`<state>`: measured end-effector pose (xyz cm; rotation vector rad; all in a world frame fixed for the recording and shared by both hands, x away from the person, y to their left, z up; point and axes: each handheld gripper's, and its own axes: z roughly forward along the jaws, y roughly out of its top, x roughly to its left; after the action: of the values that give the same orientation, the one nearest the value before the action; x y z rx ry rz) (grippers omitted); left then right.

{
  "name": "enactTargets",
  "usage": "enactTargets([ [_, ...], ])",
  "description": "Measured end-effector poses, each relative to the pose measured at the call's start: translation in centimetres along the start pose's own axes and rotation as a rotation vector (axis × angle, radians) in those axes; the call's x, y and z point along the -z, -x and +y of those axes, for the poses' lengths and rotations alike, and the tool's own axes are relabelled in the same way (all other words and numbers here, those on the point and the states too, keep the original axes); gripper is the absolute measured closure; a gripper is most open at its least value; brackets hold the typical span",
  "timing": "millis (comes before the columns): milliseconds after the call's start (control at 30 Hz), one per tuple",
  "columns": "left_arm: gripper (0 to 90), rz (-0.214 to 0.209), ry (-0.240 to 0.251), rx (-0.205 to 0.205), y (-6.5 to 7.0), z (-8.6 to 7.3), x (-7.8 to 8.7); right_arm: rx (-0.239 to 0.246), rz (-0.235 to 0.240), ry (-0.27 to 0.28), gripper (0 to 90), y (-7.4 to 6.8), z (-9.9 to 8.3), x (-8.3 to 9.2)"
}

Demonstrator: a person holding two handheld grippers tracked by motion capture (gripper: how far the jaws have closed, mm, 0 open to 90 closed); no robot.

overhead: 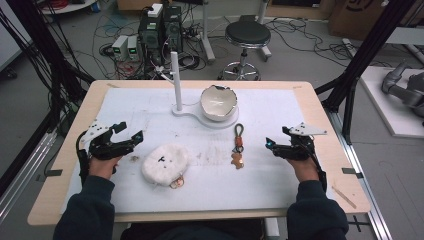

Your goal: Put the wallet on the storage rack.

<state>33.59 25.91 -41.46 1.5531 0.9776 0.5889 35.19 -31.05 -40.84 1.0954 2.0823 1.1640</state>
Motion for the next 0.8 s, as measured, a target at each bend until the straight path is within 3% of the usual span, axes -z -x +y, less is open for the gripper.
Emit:
enactTargets([
  [200,19.7,-0.032,-0.041,0.016,0.3,-0.3,-0.7,-0.011,0.005,0.007,21.2,0.1,-0.1,0.1],
  [433,19.6,-0.083,-0.202,-0.006,1.2,-1.3,-2.2,-0.018,0.011,0.002,21.2,0.1,-0.2,0.1],
  [533,20.3,-0.089,-0.231,-0.031,1.8,-1.5,-2.6,-0.008,0.013,0.002,21.2,-0.2,-0.2,0.1],
  [700,20.6,-0.1,-0.287,-0.032,2.0,-2.0,-3.1,-0.001,0.018,-0.009,21.2,-0.5,-0.2,0.1],
  [733,20.6,-0.098,-0.327,-0.035,2.1,-2.2,-3.3,-0.003,0.019,-0.008,21.2,-0.7,-0.2,0.1],
  [800,20.6,-0.084,-0.348,-0.043,2.2,-2.3,-3.5,0.005,0.023,-0.01,21.2,-0.9,-0.2,0.1],
])
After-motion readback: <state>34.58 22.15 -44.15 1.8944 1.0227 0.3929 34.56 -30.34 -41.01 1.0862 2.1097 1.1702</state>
